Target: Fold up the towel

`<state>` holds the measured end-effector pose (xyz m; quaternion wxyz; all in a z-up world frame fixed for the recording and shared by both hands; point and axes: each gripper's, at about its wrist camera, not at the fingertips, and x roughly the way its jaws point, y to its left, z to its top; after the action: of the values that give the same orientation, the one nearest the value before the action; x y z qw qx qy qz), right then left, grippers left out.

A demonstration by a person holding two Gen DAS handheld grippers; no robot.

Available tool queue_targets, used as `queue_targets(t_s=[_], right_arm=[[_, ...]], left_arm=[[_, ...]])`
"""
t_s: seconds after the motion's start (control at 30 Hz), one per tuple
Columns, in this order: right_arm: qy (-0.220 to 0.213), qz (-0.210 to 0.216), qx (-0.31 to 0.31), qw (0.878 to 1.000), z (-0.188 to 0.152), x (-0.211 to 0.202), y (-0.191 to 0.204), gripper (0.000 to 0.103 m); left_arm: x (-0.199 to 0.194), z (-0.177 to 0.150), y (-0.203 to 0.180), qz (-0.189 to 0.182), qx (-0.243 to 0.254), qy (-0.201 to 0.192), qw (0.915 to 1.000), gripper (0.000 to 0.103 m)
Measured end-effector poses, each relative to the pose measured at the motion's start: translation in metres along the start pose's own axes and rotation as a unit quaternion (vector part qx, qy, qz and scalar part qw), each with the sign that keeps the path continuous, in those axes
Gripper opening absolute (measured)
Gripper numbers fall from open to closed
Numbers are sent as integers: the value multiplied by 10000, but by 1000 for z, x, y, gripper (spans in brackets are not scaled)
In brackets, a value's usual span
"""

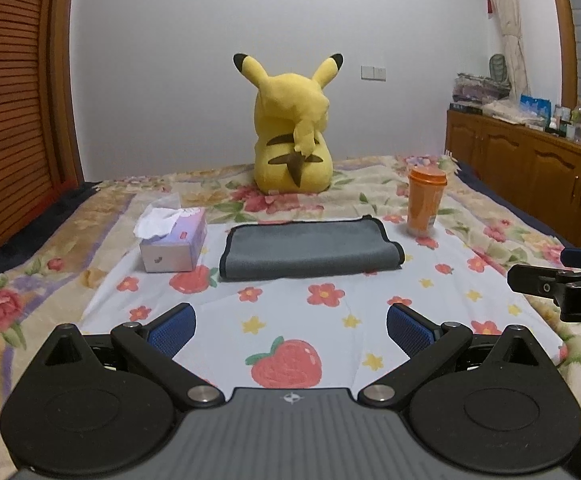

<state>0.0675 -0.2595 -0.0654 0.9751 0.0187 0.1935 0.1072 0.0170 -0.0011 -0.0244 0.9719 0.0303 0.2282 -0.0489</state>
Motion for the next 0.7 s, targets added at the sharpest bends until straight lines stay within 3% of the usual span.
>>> queue_targets(t_s=[0.7], right_arm=[[-320, -91, 56, 9994, 2, -9, -7, 103]], left_arm=[[-22, 4, -3, 133, 176, -581, 9981, 103]])
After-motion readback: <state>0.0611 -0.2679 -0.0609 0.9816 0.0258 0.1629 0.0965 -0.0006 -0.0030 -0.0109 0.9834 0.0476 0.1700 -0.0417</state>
